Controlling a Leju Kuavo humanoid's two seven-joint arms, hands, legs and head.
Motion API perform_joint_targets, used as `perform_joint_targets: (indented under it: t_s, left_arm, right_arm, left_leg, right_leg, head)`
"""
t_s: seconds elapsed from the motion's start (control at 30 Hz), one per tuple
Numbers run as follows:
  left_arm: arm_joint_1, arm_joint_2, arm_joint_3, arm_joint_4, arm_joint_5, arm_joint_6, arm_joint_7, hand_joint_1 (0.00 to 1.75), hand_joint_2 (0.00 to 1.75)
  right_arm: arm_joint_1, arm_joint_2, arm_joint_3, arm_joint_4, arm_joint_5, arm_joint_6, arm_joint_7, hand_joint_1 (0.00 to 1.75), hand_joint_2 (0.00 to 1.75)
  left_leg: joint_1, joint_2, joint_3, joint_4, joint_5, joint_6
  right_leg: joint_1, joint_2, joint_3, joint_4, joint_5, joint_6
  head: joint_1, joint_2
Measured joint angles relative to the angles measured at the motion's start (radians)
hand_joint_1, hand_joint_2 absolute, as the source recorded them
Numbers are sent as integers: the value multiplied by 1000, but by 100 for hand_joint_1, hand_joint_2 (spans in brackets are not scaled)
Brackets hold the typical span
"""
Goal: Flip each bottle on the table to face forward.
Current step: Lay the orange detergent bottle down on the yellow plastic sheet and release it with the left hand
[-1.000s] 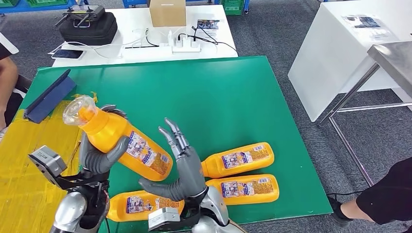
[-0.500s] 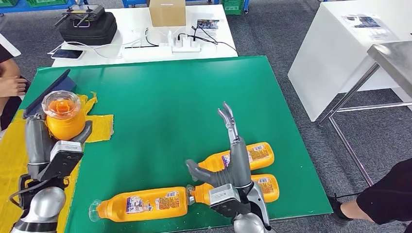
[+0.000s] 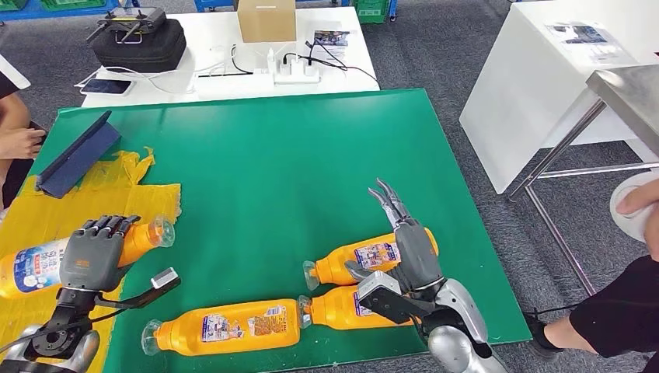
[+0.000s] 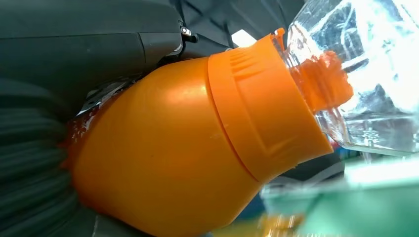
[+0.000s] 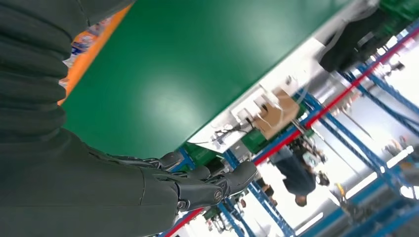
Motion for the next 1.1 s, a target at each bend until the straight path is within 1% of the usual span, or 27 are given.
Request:
perform_joint_targets:
  t_s: [0.1,0.2,0.23,0.3,0.33,0.37,0.47,0.67,0.83,0.9,0.97,1.03,1.1]
  left_arm:
    - [-58,7,-55,130,0,-39,27,175,175]
    - [-138,-6,-136,307,0,-40,82,175,175]
    - [-166,-17,-161,361,0,-35,112,141,175]
    - [-222,-40,-206,455,5,-20,163,54,175]
    - [-246,-53,-221,493,12,-9,174,10,175]
    - [-265,-65,-229,525,23,2,176,0,175]
    - [-300,-96,-231,590,78,27,142,0,175]
    - [-330,-134,-189,630,191,8,42,0,175]
    - [-328,-169,-108,616,370,-24,-111,0,175]
    - [-321,-183,-81,597,423,-43,-155,0,175]
    - [-303,-198,-56,556,510,-74,-218,0,175]
    - [-269,-212,-33,479,621,-114,-284,0,175]
    - [-233,-224,-23,389,694,-146,-313,0,175]
  right_arm:
    - [-16,-39,4,36,27,47,8,0,175]
    - [-51,-71,18,108,77,64,13,0,175]
    - [-63,-79,26,132,94,63,14,0,175]
    - [-84,-94,41,177,119,61,16,0,175]
    - [-92,-100,48,196,128,60,19,0,175]
    - [-98,-105,55,212,136,59,24,0,175]
    - [-104,-120,67,243,152,56,43,0,175]
    - [-106,-157,79,273,171,67,56,0,175]
    - [-106,-189,82,285,173,86,72,0,175]
    - [-108,-196,81,289,178,91,79,0,175]
    - [-112,-198,80,296,197,90,92,0,175]
    - [-117,-199,79,313,229,80,109,0,175]
    - [-121,-198,79,336,255,72,119,0,175]
  left_leg:
    - [0,-1,0,0,0,0]
    - [0,-1,0,0,1,0]
    - [0,-1,0,0,1,1]
    - [0,-2,0,0,3,1]
    - [-1,-3,0,0,3,2]
    - [-1,-3,1,0,3,2]
    - [-1,-5,1,0,3,2]
    - [-1,-5,1,0,3,2]
    - [-1,-5,2,0,3,2]
    - [-1,-5,2,0,3,2]
    - [-1,-4,2,0,3,2]
    - [-1,-5,2,0,3,2]
    - [-1,-5,1,0,3,2]
  right_leg:
    - [0,-1,0,0,0,0]
    - [0,-1,1,0,0,1]
    - [0,-1,2,0,1,1]
    - [0,-1,3,0,1,1]
    - [0,-2,3,0,1,1]
    - [0,-2,4,0,1,1]
    - [0,-3,5,0,1,1]
    - [0,-4,5,0,1,1]
    - [-1,-4,6,0,1,1]
    - [-1,-4,6,0,1,1]
    - [-1,-3,5,0,1,2]
    - [-1,-3,5,0,1,2]
    - [-1,-4,5,0,1,2]
  head:
    - [0,0]
    - [0,0]
    - [0,0]
    - [0,0]
    - [0,0]
    - [0,0]
    - [0,0]
    - [0,0]
    - [0,0]
    - [0,0]
    - [0,0]
    - [0,0]
    - [0,0]
